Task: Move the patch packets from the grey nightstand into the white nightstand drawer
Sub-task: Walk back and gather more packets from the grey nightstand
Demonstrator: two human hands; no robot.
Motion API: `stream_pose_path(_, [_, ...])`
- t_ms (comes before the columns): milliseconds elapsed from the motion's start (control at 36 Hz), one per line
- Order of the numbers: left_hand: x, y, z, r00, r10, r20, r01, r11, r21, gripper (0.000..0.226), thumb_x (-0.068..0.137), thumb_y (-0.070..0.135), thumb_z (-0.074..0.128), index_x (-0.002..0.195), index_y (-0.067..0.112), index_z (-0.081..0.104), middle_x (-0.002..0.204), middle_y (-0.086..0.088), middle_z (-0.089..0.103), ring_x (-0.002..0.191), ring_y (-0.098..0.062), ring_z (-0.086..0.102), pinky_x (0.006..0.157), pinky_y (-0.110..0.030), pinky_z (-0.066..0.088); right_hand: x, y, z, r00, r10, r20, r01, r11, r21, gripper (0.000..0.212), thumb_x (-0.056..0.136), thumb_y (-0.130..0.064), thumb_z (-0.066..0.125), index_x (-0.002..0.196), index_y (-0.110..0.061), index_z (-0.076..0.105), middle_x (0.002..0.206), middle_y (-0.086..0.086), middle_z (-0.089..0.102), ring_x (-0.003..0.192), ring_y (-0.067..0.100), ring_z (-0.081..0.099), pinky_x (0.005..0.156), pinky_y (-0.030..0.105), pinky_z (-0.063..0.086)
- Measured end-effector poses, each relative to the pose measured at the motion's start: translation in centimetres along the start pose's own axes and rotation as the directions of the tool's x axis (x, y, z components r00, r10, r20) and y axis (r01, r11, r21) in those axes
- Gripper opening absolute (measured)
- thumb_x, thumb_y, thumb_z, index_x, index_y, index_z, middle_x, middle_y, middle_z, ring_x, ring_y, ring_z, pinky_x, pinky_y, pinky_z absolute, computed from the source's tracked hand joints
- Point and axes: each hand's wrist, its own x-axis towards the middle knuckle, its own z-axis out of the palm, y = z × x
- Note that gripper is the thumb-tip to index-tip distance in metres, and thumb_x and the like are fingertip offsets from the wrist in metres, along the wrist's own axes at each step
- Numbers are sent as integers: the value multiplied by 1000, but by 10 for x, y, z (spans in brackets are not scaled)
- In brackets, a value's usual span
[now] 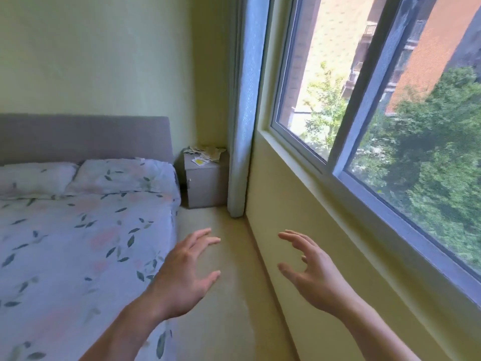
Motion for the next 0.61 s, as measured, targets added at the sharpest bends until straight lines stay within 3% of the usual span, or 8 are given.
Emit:
stream_pose_path(306, [67,-99,-56,931,-308,-198,325,944,61,56,88,42,71,139,42,47,153,26,27,141,-4,31,113,-24,29,204,-31,48,947,-262,186,260,965,38,58,87,-29,76,139,-39,55,148,-24,45,134,-1,47,117,33,39])
stream_pose_path(444, [148,-150,-63,915,-351,-197,364,931,33,56,90,44,69,141,43,44,155,26,24,143,-4,28,115,-27,29,301,-29,55,943,-265,203,271,963,-2,60,87,-30,74,142,-41,52,151,-25,42,136,-5,44,117,31,38])
stream_pose_path(556, [235,-179,-68,933,-318,-167,327,945,27,55,91,44,67,140,44,42,156,26,22,143,-4,27,115,-25,27,372,-30,48,955,-237,176,243,970,-14,59,89,-25,73,142,-41,51,151,-24,42,130,-5,46,109,16,37])
stream_pose_path(611, [281,-189,-70,953,-264,-150,272,961,39,55,91,44,67,140,45,43,156,26,23,143,-4,28,114,-25,27,406,-28,45,964,-225,140,228,974,-9,58,89,-24,73,141,-42,53,150,-23,44,132,-5,45,114,23,37])
